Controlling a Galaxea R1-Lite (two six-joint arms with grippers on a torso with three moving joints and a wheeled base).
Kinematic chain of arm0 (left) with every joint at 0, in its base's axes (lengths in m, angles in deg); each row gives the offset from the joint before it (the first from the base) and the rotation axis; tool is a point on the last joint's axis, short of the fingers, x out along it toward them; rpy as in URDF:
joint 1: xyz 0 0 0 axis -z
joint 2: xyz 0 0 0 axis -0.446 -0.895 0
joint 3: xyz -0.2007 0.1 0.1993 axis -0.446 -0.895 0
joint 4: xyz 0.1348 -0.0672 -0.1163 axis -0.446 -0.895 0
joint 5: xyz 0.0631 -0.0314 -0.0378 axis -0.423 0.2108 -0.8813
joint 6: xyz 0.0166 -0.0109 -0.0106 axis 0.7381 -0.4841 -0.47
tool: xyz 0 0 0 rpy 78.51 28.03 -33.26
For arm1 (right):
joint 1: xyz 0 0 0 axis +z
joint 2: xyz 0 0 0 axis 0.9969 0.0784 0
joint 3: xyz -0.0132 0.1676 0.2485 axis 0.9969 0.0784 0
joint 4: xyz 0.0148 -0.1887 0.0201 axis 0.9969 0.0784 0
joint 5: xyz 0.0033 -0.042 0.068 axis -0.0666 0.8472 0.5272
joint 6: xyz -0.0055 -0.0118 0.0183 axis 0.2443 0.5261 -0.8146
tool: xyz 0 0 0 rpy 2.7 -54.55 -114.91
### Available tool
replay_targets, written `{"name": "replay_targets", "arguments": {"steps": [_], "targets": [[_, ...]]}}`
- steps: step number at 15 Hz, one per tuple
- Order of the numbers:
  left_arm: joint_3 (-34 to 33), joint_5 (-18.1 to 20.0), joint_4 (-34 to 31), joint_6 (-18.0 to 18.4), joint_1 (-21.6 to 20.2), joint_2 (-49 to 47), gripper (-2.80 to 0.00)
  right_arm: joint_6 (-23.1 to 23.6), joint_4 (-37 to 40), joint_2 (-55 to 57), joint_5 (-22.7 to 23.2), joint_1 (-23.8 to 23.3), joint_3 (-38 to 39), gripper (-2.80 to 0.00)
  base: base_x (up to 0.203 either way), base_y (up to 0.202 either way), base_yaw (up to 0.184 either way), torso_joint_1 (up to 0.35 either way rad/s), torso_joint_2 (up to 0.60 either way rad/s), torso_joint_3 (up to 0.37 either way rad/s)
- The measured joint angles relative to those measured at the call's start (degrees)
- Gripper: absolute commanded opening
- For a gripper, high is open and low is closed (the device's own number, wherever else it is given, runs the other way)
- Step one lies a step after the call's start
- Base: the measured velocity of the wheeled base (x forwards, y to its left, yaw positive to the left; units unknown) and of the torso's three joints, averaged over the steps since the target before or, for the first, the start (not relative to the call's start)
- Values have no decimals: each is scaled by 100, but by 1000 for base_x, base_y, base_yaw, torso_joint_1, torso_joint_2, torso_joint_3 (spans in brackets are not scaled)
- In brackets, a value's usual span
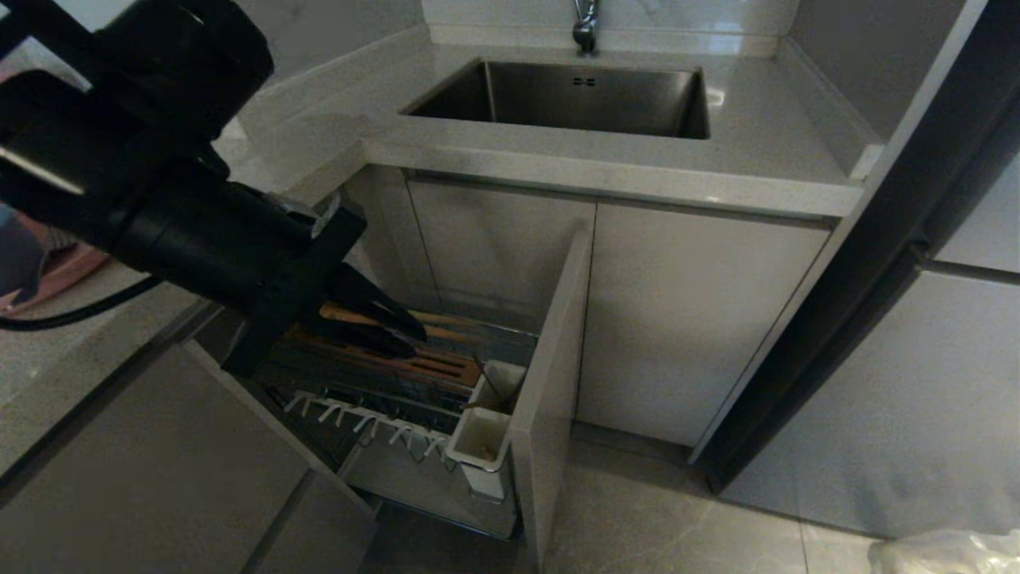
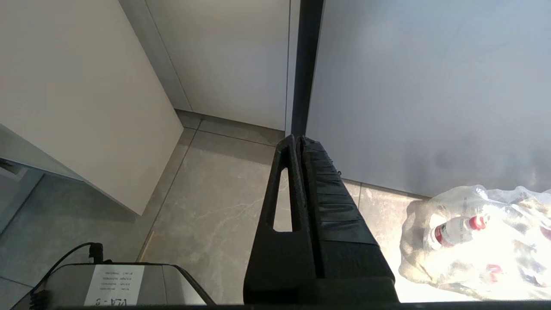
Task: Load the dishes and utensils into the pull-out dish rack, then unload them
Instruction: Take the chopsticks out of the cupboard
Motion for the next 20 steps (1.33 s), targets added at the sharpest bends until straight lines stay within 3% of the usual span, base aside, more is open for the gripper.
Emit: {"name": "replay_targets", "arguments": {"steps": [4,8,20], "targets": [[45,-66,60,13,0,407,-280,-2,0,0,-2,-2,-1,-280,0,0,0,0,0,0],[78,-378,242,35,0,868,-280,0,0,0,0,-2,0,-280,0,0,0,0,0,0],[78,-2572,756,83,-26,1818,-280,-2,-1,0,0,-2,0,-280,0,0,0,0,0,0]]}}
